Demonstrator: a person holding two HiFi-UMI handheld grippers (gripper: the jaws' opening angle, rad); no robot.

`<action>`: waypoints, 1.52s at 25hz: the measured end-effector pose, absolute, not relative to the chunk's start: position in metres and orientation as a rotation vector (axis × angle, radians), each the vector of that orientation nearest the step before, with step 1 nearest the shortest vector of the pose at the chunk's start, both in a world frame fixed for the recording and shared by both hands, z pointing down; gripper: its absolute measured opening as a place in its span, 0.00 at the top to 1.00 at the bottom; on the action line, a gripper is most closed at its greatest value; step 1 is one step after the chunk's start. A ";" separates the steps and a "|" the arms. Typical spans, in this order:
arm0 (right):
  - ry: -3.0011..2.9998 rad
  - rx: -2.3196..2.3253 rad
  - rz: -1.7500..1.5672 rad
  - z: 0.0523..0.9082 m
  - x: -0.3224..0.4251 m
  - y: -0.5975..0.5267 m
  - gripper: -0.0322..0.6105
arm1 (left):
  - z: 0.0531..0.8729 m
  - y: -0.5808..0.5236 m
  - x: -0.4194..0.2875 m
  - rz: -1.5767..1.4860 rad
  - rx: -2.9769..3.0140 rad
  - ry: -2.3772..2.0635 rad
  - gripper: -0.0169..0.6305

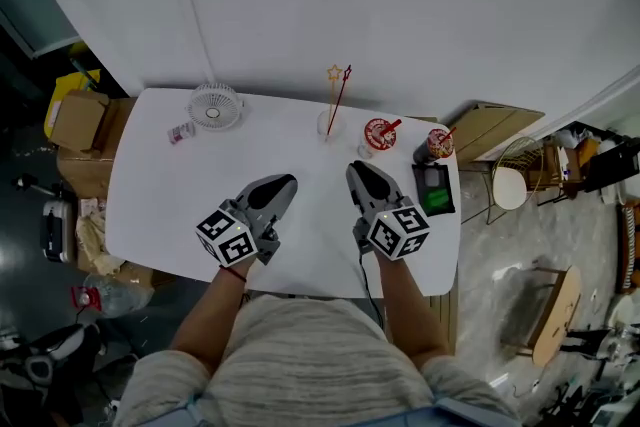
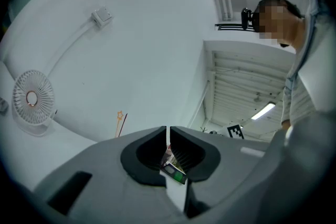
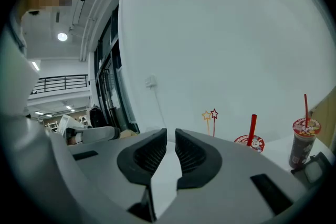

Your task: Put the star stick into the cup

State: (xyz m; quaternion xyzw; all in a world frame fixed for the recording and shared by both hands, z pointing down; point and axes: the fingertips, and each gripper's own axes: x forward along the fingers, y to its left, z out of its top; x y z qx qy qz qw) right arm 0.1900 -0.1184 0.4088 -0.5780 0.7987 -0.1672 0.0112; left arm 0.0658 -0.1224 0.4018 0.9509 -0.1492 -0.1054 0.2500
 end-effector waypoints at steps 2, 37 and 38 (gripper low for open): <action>2.526 -1.745 -0.506 0.400 0.183 -0.103 0.93 | 0.389 -0.112 0.067 -0.324 2.618 -0.389 0.93; 2.656 -1.410 -0.476 0.349 0.154 0.035 0.94 | 0.331 0.031 0.091 -0.253 2.866 -0.369 0.93; 2.664 -1.409 -0.470 0.349 0.154 0.034 0.94 | 0.331 0.031 0.092 -0.250 2.869 -0.364 0.93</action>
